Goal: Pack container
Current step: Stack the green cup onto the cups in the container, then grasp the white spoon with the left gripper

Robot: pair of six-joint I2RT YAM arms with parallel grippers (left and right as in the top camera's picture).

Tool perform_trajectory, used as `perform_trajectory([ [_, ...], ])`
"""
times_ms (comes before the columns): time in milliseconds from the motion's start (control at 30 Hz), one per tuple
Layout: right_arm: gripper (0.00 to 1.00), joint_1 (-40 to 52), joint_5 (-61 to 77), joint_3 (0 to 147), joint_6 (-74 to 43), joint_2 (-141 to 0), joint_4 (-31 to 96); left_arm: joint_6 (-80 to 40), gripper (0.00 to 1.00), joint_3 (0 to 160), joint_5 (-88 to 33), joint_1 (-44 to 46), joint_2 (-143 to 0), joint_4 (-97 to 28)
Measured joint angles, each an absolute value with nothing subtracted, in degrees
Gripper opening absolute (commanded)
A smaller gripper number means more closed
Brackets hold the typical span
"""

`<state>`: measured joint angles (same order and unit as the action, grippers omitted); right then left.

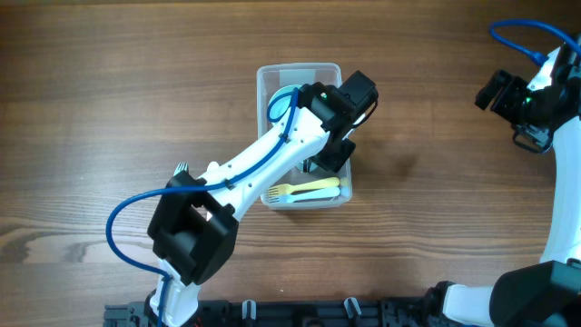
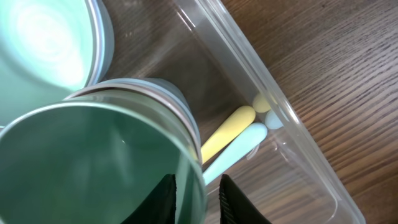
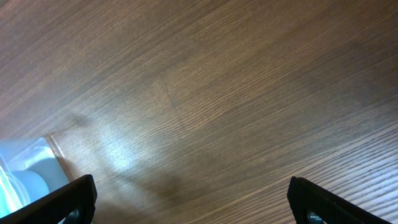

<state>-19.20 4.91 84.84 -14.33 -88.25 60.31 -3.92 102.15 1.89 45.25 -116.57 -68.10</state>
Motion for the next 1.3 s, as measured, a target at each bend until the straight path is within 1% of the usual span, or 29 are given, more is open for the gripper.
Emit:
perform_trajectory([
  [33, 1.0, -19.2, 4.91, 84.84, -14.31, -88.25, 60.31, -4.14, 0.36, 102.15, 2.07, 45.15, -116.46, -68.07],
  [67, 1.0, -19.2, 4.91, 84.84, -14.31, -88.25, 60.31, -4.34, 0.38, 102.15, 2.24, 44.99, -116.09, -68.05],
  [233, 1.0, -19.2, 4.91, 84.84, -14.31, -88.25, 60.31, -5.04, 0.34, 102.13, 2.31, 43.24, -107.5, -67.96],
  [333, 1.0, -19.2, 4.91, 84.84, -14.31, -88.25, 60.31, -7.35, 0.37, 102.13, 4.27, 41.52, -104.64, -70.37],
  [400, 1.0, -19.2, 4.91, 84.84, -14.31, -88.25, 60.31, -12.38, 0.38, 102.13, 5.37, 39.2, -104.01, -74.81],
  [533, 1.0, -19.2, 4.91, 84.84, -14.33, -88.25, 60.31, -19.81, 0.38, 102.17, 6.31, 28.08, -101.43, -84.4],
  [633, 1.0, -19.2, 4.91, 84.84, -14.31, -88.25, 60.05, -22.41, 0.38, 102.17, 7.07, 19.44, -100.07, -88.12],
  [700, 1.0, -19.2, 4.91, 84.84, -14.31, -88.25, 59.99, -23.07, 0.38, 102.17, 7.51, 16.64, -100.05, -89.41],
  [733, 1.0, -19.18, 4.91, 84.84, -14.31, -88.25, 59.9, -23.27, 0.41, 102.17, 7.99, 15.46, -99.83, -90.15],
  [800, 1.0, -19.2, 4.91, 84.84, -14.31, -88.25, 59.35, -23.44, 0.49, 102.13, 9.23, 13.98, -97.69, -90.96],
  [900, 1.0, -19.2, 4.91, 84.84, -14.31, -88.25, 59.2, -23.73, 0.56, 102.06, 9.87, 13.63, -91.11, -91.11],
  [1000, 1.0, -19.18, 4.91, 84.84, -14.31, -88.25, 59.0, -23.33, 0.58, 96.95, 10.04, 13.63, -86.24, -86.56],
  [1133, 1.0, -19.2, 4.91, 84.84, -14.31, -88.25, 58.96, -18.02, 0.6, 79.72, 6.35, 13.65, -88.09, -71.75],
  [1200, 1.0, -19.18, 4.91, 84.84, -14.33, -88.25, 58.98, -16.1, 0.6, 70.65, 4.14, 13.65, -88.27, -64.84],
  [1300, 1.0, -19.18, 4.91, 84.84, -14.31, -88.25, 59.05, -15.27, 0.61, 62.43, 3.07, 13.63, -88.29, -58.7],
])
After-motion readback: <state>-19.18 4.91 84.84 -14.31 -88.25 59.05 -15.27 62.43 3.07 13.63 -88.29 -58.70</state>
